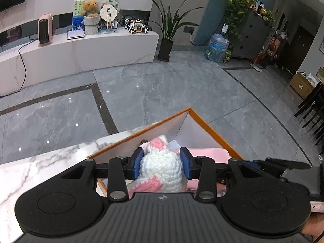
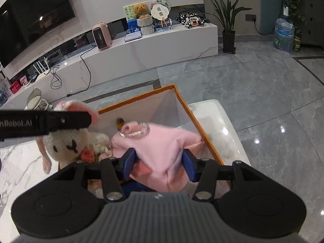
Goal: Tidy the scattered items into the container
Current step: 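Open the left tool to drop the bunny while the right tool releases the pouch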
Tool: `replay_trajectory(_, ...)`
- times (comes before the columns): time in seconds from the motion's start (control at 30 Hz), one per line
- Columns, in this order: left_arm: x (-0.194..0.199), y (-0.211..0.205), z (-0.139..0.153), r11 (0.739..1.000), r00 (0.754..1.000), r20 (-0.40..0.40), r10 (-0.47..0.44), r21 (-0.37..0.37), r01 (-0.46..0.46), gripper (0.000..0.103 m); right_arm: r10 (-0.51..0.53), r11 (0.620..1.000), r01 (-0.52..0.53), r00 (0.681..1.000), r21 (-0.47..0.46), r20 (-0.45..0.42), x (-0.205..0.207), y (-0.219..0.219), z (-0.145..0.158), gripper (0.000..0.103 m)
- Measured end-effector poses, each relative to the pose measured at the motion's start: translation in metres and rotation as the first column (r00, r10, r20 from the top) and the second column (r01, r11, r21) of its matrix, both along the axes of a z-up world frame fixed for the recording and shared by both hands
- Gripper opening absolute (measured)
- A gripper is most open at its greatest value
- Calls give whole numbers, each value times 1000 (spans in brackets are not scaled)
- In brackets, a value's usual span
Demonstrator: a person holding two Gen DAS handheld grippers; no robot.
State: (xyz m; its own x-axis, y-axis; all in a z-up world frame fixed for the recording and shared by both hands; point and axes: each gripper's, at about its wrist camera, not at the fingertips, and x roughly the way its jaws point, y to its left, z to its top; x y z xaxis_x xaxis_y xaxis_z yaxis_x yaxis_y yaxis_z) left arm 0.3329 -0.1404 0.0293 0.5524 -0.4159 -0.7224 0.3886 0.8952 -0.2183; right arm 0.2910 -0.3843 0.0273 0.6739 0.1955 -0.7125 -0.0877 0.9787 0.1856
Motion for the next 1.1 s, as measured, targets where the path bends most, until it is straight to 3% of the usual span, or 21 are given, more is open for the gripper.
replay_trajectory(0.53, -8, -1, 6, 1000, 1000, 16, 8, 19, -9, 47, -8, 1000, 7, 1000, 16, 21, -2, -4, 8, 57)
replay_trajectory(0.73, -15, -10, 23, 999, 999, 46, -8, 33, 6, 30, -10, 999, 9, 999, 30, 30, -5, -7, 12, 57)
replay_trajectory(1.1, -34, -26, 36, 997, 998, 55, -21, 72, 17, 30, -11, 999, 8, 999, 49, 50, -11, -12, 21, 57)
